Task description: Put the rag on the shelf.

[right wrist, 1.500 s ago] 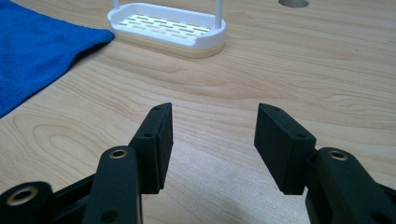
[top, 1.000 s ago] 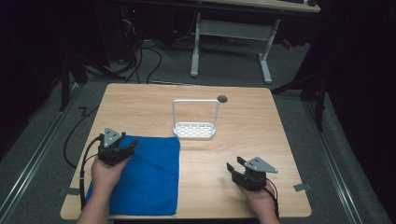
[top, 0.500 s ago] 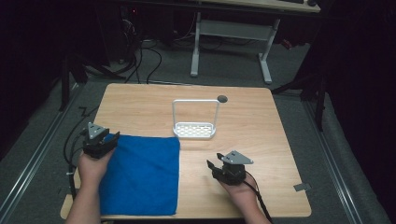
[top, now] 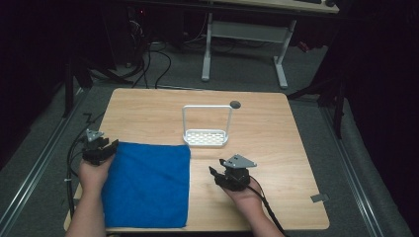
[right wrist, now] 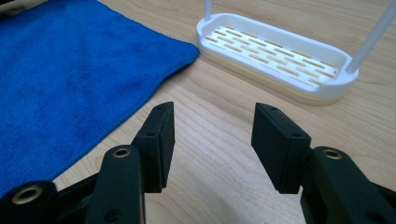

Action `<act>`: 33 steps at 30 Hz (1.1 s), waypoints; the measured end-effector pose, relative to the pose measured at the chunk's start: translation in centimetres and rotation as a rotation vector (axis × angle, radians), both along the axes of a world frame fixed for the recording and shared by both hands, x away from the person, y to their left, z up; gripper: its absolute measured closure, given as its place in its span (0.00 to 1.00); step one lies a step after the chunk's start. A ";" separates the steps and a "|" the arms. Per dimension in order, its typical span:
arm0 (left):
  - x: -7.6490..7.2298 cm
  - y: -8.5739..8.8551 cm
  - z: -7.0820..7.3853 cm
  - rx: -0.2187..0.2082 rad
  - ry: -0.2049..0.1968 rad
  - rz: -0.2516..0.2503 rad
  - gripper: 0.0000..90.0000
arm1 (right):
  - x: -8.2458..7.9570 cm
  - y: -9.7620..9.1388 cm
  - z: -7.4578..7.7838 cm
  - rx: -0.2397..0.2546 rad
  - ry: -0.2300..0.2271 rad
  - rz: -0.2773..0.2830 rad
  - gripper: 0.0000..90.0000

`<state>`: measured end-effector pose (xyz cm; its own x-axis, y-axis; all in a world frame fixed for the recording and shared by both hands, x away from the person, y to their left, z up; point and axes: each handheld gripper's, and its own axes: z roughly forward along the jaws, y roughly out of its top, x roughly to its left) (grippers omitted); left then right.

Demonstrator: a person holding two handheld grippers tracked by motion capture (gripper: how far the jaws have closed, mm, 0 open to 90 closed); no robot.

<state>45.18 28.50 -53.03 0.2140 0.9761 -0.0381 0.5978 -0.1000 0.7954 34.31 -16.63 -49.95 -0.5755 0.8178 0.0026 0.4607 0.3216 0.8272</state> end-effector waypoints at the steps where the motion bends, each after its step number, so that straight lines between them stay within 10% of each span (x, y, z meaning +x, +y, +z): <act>1: 0.1 0.0 -0.2 0.003 0.009 -0.002 0.66 | 0.1 0.1 0.0 0.000 0.000 0.000 0.55; 9: 0.7 -0.2 -0.5 0.022 0.070 -0.009 0.69 | 1.9 3.0 0.3 0.006 0.002 0.025 0.57; 23: 0.2 -0.7 -0.5 0.023 0.061 -0.052 0.91 | 8.7 8.6 -2.0 -0.002 0.091 -0.035 0.68; 33: 0.0 -0.6 -0.5 0.012 0.067 -0.060 0.96 | 9.9 9.6 -3.3 -0.040 0.144 -0.067 0.78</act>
